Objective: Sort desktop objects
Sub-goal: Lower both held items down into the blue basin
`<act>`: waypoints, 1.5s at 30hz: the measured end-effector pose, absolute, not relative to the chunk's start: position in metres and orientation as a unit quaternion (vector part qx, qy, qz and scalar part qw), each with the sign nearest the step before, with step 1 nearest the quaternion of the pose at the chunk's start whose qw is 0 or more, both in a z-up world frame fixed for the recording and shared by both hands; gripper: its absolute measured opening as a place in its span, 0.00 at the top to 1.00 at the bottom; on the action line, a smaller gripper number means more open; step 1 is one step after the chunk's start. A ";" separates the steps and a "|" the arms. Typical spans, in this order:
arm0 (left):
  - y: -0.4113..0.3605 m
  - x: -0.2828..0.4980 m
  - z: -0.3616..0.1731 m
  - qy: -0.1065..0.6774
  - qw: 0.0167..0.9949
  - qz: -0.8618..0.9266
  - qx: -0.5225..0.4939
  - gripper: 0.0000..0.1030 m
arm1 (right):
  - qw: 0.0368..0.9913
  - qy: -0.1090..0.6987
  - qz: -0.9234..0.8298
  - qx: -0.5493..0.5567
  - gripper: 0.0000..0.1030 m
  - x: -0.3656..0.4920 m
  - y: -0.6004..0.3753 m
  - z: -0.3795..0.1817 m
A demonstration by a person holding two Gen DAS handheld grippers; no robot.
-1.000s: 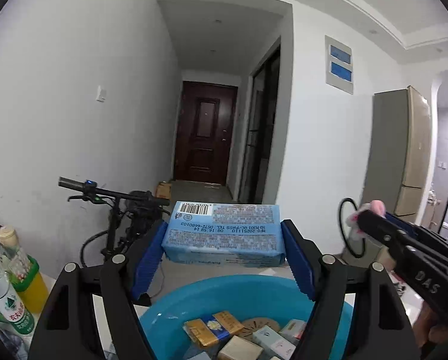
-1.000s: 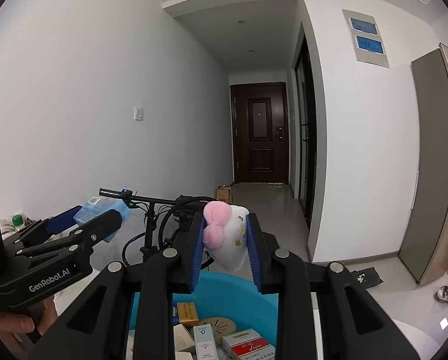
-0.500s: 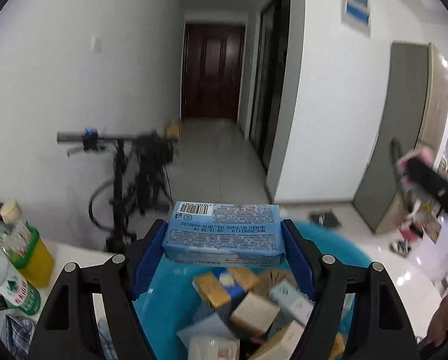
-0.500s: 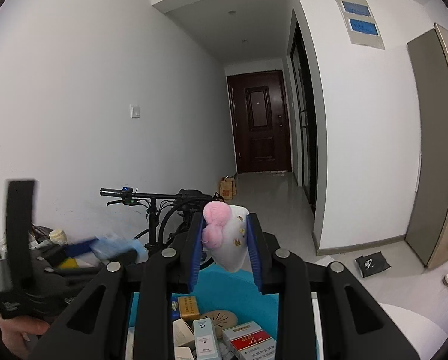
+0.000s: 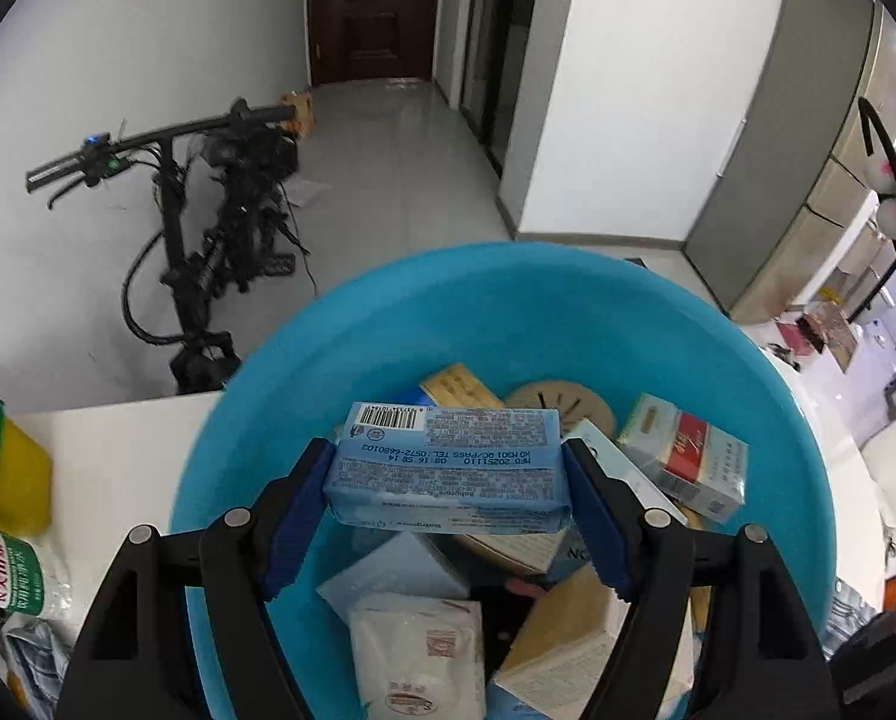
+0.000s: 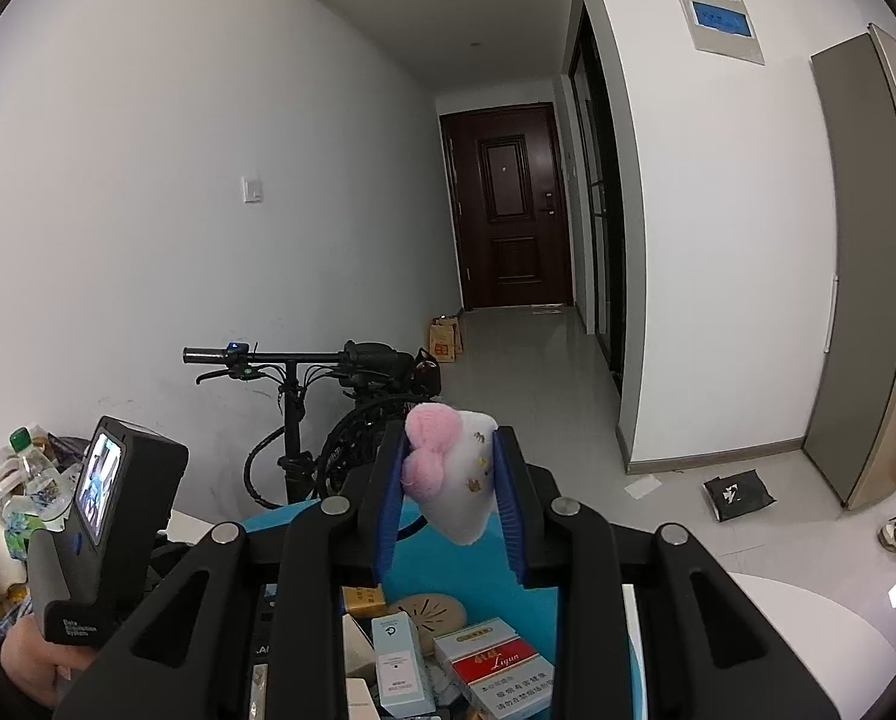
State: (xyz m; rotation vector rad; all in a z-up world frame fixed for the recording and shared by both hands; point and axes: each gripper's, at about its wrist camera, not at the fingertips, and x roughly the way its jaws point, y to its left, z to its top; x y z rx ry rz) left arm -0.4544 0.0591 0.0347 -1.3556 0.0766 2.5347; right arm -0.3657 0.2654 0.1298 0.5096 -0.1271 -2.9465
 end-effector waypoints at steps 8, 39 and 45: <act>0.065 -0.453 0.032 0.019 0.162 0.864 -0.475 0.25 | 0.070 -0.037 -0.982 0.173 0.75 -0.365 0.264 0.127; 0.005 -0.444 0.085 -0.092 0.090 0.913 -0.388 0.15 | 0.061 -0.037 -0.967 0.246 0.74 -0.386 0.264 0.107; -0.011 -0.409 0.121 -0.109 0.066 0.945 -0.303 0.10 | 0.099 -0.027 -0.945 0.311 0.74 -0.401 0.251 0.084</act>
